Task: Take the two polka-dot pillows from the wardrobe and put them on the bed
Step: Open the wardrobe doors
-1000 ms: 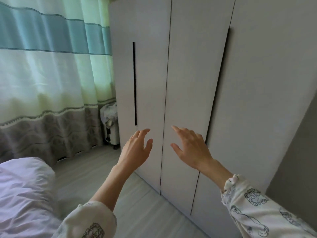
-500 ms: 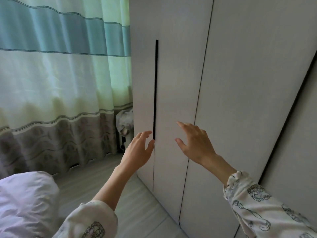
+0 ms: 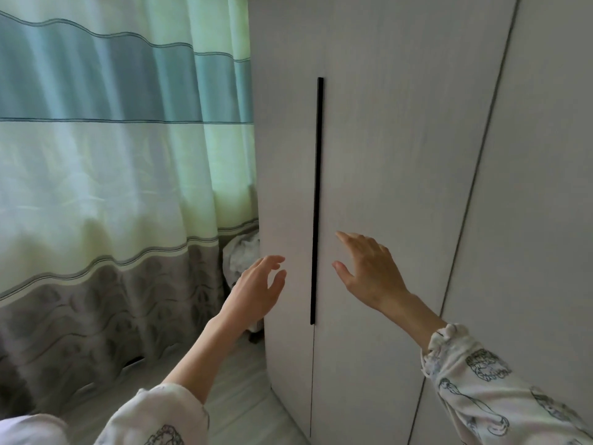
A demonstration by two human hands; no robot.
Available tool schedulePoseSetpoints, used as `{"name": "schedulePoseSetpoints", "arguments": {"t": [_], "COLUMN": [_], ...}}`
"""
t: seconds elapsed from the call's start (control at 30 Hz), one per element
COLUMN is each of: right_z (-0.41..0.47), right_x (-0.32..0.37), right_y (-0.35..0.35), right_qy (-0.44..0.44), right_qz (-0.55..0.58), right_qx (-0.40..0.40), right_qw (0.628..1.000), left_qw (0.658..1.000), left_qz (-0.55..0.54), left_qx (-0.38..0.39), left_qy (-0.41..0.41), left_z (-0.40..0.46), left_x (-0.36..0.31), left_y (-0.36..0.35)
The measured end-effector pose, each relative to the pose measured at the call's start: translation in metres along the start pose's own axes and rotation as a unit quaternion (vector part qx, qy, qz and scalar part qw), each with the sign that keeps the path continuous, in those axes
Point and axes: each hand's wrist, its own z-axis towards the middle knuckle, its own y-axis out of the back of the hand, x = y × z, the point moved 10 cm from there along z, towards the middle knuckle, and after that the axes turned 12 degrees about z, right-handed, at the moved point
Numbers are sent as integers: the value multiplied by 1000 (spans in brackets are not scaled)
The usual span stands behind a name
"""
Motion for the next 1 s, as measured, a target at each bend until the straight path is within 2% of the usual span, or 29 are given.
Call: {"name": "schedulePoseSetpoints", "arguments": {"t": [0.13, 0.3, 0.47, 0.57, 0.7, 0.77, 0.87, 1.0], "right_z": [42, 102, 154, 177, 197, 198, 192, 191], "right_x": [-12, -35, -64, -84, -101, -117, -134, -139], "right_y": [-27, -58, -95, -108, -113, -116, -124, -128], "right_qy": [0, -9, -50, -96, -167, -217, -247, -264], "right_qz": [-3, -30, -122, -184, -242, -269, -350, -406], "right_qx": [6, -9, -37, -60, -97, -89, -53, -37], "right_qw": [1000, 999, 991, 976, 951, 934, 902, 874], "left_qw": [1000, 996, 978, 964, 948, 938, 927, 888], "left_qz": [-11, -77, -168, -197, -140, -148, -212, -331], "left_qx": [8, 34, 119, 173, 264, 292, 284, 309], "left_qy": [-6, -25, -29, -42, -104, -115, -124, -82], "left_z": [46, 115, 198, 246, 287, 300, 307, 311], "left_x": [26, 55, 77, 80, 72, 66, 50, 41], "left_y": [-16, -50, -91, -113, -148, -162, -175, -191]}}
